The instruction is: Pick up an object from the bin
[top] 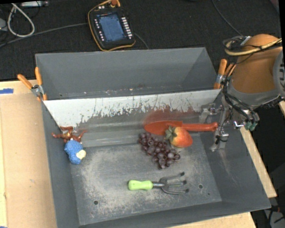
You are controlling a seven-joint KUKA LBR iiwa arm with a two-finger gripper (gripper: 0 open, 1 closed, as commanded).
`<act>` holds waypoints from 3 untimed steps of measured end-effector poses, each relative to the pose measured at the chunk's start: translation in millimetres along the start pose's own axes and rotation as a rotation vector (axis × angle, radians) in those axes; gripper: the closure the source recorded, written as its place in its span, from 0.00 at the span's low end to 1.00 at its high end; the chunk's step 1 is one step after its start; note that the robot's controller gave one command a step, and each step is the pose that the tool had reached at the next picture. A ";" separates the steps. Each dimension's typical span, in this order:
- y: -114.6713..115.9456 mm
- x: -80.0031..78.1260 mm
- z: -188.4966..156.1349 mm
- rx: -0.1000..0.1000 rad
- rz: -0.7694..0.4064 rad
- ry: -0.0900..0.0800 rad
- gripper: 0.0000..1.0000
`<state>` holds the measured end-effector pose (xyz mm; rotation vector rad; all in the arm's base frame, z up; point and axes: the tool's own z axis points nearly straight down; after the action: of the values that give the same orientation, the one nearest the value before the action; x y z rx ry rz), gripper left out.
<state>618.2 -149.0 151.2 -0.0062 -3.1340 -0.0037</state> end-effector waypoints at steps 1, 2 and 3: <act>1.0 -2.0 -4.3 0.001 -0.006 -0.007 0.00; 72.4 -0.5 83.7 -0.002 0.308 0.001 0.00; 94.9 0.4 23.0 0.001 -0.024 -0.012 0.00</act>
Offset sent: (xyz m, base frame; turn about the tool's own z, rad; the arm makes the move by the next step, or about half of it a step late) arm 0.0011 0.0697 -0.0812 0.3119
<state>618.0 -54.0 128.4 0.0313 -3.1457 -0.0021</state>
